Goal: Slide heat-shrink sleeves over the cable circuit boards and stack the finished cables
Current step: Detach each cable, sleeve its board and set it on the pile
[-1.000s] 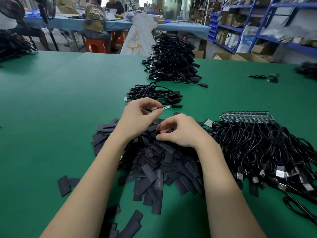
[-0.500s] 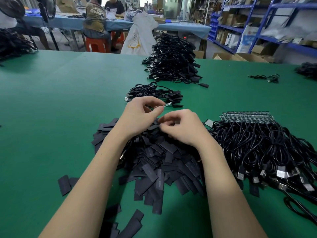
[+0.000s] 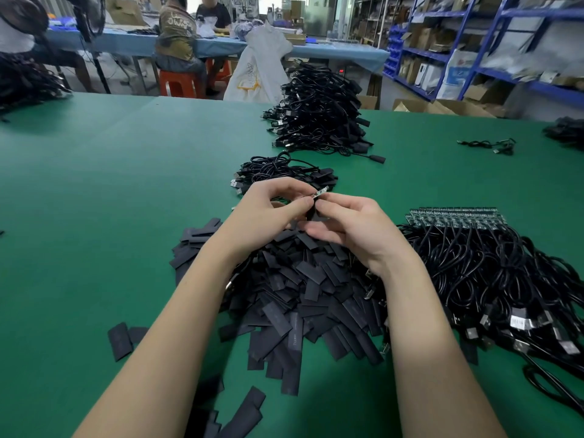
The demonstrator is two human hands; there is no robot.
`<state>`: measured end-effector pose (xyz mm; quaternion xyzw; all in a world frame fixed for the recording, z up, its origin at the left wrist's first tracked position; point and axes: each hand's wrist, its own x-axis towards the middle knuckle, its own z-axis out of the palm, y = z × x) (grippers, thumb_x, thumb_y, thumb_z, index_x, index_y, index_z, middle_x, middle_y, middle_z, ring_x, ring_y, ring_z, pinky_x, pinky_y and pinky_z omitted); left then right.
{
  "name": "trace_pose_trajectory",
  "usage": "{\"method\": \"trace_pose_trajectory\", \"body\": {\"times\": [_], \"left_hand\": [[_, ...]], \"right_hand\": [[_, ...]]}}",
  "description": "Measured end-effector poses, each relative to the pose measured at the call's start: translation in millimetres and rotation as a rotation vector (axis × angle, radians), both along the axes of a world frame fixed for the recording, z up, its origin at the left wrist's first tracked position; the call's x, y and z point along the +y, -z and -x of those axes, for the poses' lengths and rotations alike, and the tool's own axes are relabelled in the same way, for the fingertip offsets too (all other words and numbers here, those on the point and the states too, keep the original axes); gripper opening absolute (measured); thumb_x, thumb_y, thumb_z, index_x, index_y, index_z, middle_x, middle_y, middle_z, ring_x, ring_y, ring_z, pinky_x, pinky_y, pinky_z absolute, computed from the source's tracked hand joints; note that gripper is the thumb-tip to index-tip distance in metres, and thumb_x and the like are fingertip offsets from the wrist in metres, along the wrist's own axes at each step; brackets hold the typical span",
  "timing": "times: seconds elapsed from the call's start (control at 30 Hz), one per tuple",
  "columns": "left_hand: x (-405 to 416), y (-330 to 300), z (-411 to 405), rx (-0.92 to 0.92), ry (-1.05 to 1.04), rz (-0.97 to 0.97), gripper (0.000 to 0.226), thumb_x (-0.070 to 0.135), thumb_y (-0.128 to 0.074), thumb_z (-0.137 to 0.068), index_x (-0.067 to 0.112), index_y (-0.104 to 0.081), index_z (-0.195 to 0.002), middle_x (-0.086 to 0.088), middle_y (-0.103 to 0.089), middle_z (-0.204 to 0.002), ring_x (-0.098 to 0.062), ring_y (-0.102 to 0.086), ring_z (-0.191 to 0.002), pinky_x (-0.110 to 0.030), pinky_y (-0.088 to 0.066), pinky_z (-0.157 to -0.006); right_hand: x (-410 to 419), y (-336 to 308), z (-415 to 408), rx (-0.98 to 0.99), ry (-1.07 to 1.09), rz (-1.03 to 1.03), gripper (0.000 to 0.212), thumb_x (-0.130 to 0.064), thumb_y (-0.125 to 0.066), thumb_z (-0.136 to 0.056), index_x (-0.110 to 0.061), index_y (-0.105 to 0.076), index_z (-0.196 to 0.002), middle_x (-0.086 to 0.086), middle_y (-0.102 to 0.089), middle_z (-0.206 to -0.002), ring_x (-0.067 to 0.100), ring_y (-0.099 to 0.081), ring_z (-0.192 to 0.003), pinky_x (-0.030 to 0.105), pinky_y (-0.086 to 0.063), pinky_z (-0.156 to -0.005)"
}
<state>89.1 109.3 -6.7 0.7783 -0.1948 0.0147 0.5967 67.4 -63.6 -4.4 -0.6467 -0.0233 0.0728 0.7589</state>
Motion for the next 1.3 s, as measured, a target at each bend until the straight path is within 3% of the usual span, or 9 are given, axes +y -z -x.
{"method": "trace_pose_trajectory", "body": {"times": [0.17,0.37,0.53,0.7,0.87,1.0,1.13,1.3], "left_hand": [[0,-3,2,0.038,0.033,0.025,0.013,0.017,-0.067,-0.097,0.018,-0.074,-0.108,-0.012,-0.072,-0.103,-0.01,-0.066,-0.08,-0.022,-0.051,-0.068],[0,-5,4,0.096,0.049,0.127,0.012,0.014,-0.067,-0.096,0.016,-0.074,-0.106,-0.014,-0.072,-0.101,-0.013,-0.068,-0.082,-0.03,-0.053,-0.072],[-1,-4,3,0.073,0.056,0.087,0.012,0.019,-0.068,-0.097,0.022,-0.075,-0.106,-0.006,-0.073,-0.1,-0.009,-0.068,-0.084,-0.025,-0.052,-0.07],[-1,-3,3,0.071,0.05,0.099,0.012,0.019,-0.069,-0.096,0.025,-0.076,-0.103,-0.007,-0.073,-0.103,-0.008,-0.067,-0.085,-0.023,-0.053,-0.07],[-2,-1,2,0.064,0.067,0.085,0.011,0.02,-0.068,-0.097,0.025,-0.075,-0.104,-0.005,-0.073,-0.098,-0.008,-0.066,-0.08,-0.025,-0.052,-0.071],[-3,1,0,0.049,0.052,0.072,0.011,0.021,-0.066,-0.098,0.026,-0.075,-0.102,0.014,-0.071,-0.087,-0.007,-0.066,-0.077,-0.022,-0.052,-0.068],[-4,3,-2,0.025,0.057,0.042,0.011,0.024,-0.069,-0.096,0.027,-0.075,-0.105,0.011,-0.07,-0.09,-0.008,-0.066,-0.076,-0.021,-0.05,-0.066],[-5,4,-2,0.029,0.06,0.046,0.01,0.025,-0.07,-0.096,0.031,-0.074,-0.102,0.011,-0.069,-0.088,-0.009,-0.066,-0.076,-0.019,-0.049,-0.065]], "right_hand": [[-6,0,3,0.051,0.016,-0.061,0.017,-0.004,-0.064,-0.096,-0.015,-0.075,-0.103,0.01,-0.079,-0.091,0.016,-0.077,-0.076,0.018,-0.059,-0.065],[-12,2,1,0.016,0.024,-0.15,0.03,-0.012,-0.079,-0.078,-0.013,-0.075,-0.108,0.009,-0.079,-0.099,0.02,-0.077,-0.084,0.018,-0.058,-0.068],[-11,4,0,-0.016,0.059,-0.174,0.026,-0.005,-0.078,-0.081,-0.009,-0.074,-0.107,0.011,-0.079,-0.1,0.024,-0.077,-0.087,0.019,-0.059,-0.071],[-11,3,1,-0.03,0.05,-0.216,0.04,-0.006,-0.081,-0.072,-0.003,-0.073,-0.111,0.016,-0.078,-0.103,0.028,-0.077,-0.092,0.018,-0.059,-0.071],[-11,4,1,-0.051,0.158,-0.191,0.026,-0.004,-0.08,-0.08,-0.007,-0.074,-0.105,0.012,-0.079,-0.099,0.024,-0.077,-0.089,0.019,-0.059,-0.069],[-16,1,1,-0.068,0.287,-0.279,0.024,-0.008,-0.082,-0.079,-0.007,-0.077,-0.102,0.01,-0.079,-0.101,0.019,-0.076,-0.091,0.018,-0.058,-0.07],[-14,-5,2,-0.108,0.309,-0.415,0.016,-0.013,-0.083,-0.066,-0.012,-0.081,-0.082,0.011,-0.078,-0.098,0.016,-0.076,-0.088,0.017,-0.058,-0.072],[-10,-5,2,-0.115,0.334,-0.446,0.008,-0.001,-0.077,-0.082,-0.009,-0.076,-0.085,0.006,-0.078,-0.089,0.013,-0.075,-0.083,0.017,-0.058,-0.072]]}}
